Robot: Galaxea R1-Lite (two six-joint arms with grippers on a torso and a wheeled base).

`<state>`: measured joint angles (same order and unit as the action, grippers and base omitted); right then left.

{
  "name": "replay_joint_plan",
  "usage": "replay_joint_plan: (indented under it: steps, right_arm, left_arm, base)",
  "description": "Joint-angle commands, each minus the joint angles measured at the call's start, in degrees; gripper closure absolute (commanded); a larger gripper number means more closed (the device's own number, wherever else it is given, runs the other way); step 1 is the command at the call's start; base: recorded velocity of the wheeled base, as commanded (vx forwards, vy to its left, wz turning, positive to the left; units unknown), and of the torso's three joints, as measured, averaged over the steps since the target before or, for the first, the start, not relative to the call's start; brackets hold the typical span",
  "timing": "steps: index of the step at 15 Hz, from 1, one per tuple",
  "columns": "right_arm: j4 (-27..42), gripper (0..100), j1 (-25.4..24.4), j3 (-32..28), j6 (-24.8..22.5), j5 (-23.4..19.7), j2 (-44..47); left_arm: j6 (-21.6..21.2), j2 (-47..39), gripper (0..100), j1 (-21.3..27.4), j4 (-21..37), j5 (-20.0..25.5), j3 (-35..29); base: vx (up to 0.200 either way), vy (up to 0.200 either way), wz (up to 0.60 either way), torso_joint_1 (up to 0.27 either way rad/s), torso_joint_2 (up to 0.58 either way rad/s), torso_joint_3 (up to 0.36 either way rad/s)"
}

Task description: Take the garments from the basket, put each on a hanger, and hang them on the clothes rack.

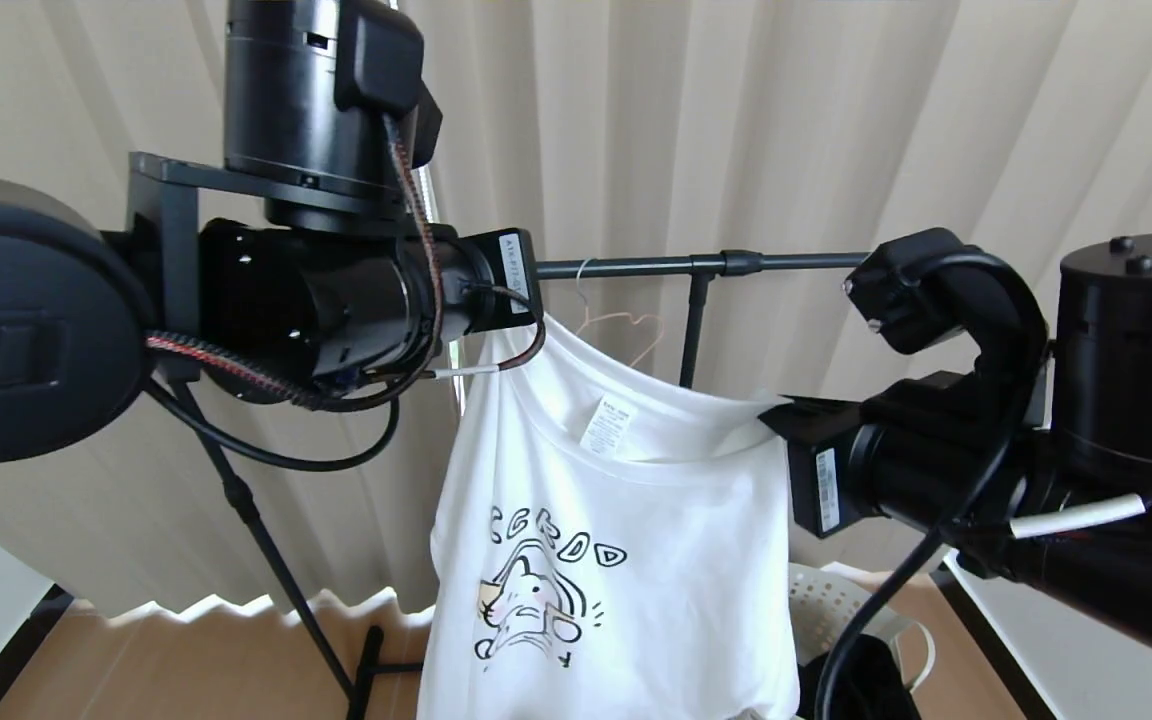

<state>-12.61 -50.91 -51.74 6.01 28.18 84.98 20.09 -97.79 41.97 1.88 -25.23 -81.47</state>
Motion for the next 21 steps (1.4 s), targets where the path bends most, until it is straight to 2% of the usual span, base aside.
replay_joint_plan:
  steps: [1,4,7,11,15,20,21]
  right_arm:
    - [0.8,100,-4.6,0.7,0.1,-0.1,-0.8]
    - [1.0,100,-8.2,1.0,0.3,-0.1,-0.2]
    - [0.1,100,-14.0,1.3,4.5,-0.2,4.7]
    - [-6.6,100,-15.3,-1.0,10.8,-0.1,10.7]
    - [-7.1,100,-15.3,-4.6,16.7,-0.7,10.8]
    - [-5.7,100,-14.7,-3.5,15.1,-0.2,10.2]
    - [-3.4,100,-12.0,-1.8,10.2,0.0,9.4]
  left_arm:
    - [-0.1,-5.0,100,0.0,0.1,0.0,-4.7]
    - [-0.8,-6.3,100,0.1,0.1,0.3,-7.6]
    - [-1.0,-7.1,100,0.3,0.1,0.4,-9.7]
    - [-0.9,-7.1,100,1.1,0.0,0.4,-9.6]
    - [-0.9,-7.1,100,1.1,0.1,0.4,-9.6]
    - [-0.9,-6.7,100,1.0,0.2,0.4,-9.2]
    - [-0.9,-6.2,100,0.7,0.4,0.4,-9.2]
  base:
    - [0.000,0.000,0.00,0.000,0.00,0.000]
    - [0.000,0.000,0.00,0.000,0.00,0.000]
    - [0.000,0.000,0.00,0.000,0.00,0.000]
    - [0.000,0.000,0.00,0.000,0.00,0.000]
    - [0.000,0.000,0.00,0.000,0.00,0.000]
    - [0.000,0.000,0.00,0.000,0.00,0.000]
    - [0.000,0.000,0.00,0.000,0.00,0.000]
